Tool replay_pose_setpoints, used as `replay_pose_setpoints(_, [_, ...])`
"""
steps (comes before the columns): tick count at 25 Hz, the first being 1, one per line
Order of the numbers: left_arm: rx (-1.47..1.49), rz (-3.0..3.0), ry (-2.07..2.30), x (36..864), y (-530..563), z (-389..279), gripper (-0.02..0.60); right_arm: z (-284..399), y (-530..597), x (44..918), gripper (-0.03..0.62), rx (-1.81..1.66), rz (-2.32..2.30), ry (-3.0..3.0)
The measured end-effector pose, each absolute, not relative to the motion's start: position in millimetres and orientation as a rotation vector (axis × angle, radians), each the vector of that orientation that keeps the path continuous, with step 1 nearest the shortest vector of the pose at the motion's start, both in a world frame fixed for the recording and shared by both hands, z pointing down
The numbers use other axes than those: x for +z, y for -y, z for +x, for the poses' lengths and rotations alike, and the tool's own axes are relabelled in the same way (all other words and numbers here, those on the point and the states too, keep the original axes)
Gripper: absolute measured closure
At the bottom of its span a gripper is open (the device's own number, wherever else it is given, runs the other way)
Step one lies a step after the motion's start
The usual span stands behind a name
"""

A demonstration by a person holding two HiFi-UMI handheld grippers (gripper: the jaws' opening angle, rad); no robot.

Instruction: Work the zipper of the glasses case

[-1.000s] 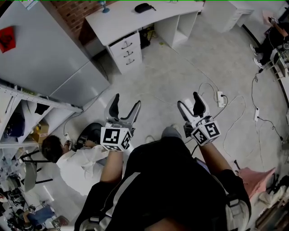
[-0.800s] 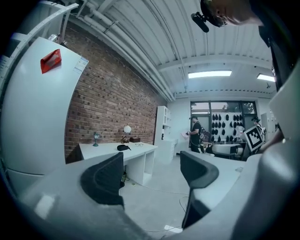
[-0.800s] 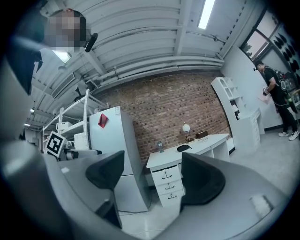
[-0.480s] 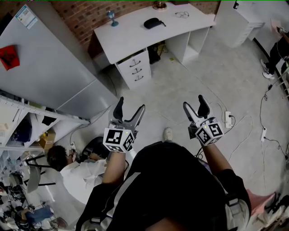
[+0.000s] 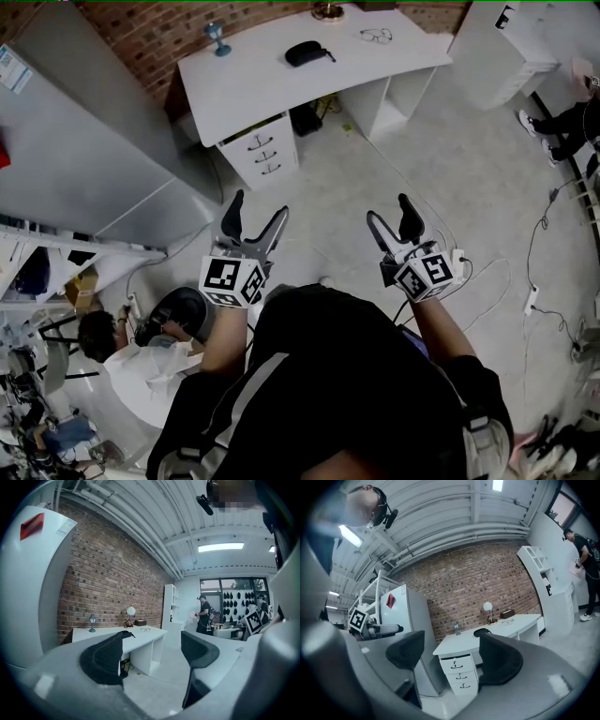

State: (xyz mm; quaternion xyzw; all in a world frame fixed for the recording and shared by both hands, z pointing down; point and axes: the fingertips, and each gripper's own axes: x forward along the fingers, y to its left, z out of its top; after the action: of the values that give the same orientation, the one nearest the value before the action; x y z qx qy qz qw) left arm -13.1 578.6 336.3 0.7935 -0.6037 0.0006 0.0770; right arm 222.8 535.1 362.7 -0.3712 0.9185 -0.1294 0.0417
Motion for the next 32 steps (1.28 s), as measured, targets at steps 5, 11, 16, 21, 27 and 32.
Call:
replay_pose_setpoints(5, [0.043, 2.39, 1.763, 347, -544, 5, 0.187, 246, -503, 371, 0.238, -0.446, -1.191, -2.763])
replay_pose_setpoints(11, [0.052, 2.43, 1.731, 350, -501, 4, 0.187, 246, -466, 380, 0.238, -0.465, -1.236, -2.735])
replay_pose_setpoints(16, [0.027, 2.484, 1.659, 358, -445, -8, 0.187, 228, -429, 382, 0.238, -0.427, -1.279, -2.737])
replay_pose_setpoints(21, [0.003, 2.561, 1.575, 345, -381, -24, 0.187, 208, -376, 368, 0.241, -0.402, -1.335, -2.708])
replay_pose_setpoints(27, [0.01, 2.587, 1.516, 346, -316, -68, 0.187, 165, -318, 358, 0.243, -0.357, -1.384, -2.699])
replay_pose_setpoints(32, [0.055, 2.607, 1.477, 352, -268, -98, 0.187, 131, -273, 361, 0.243, -0.388, -1.393, -2.681])
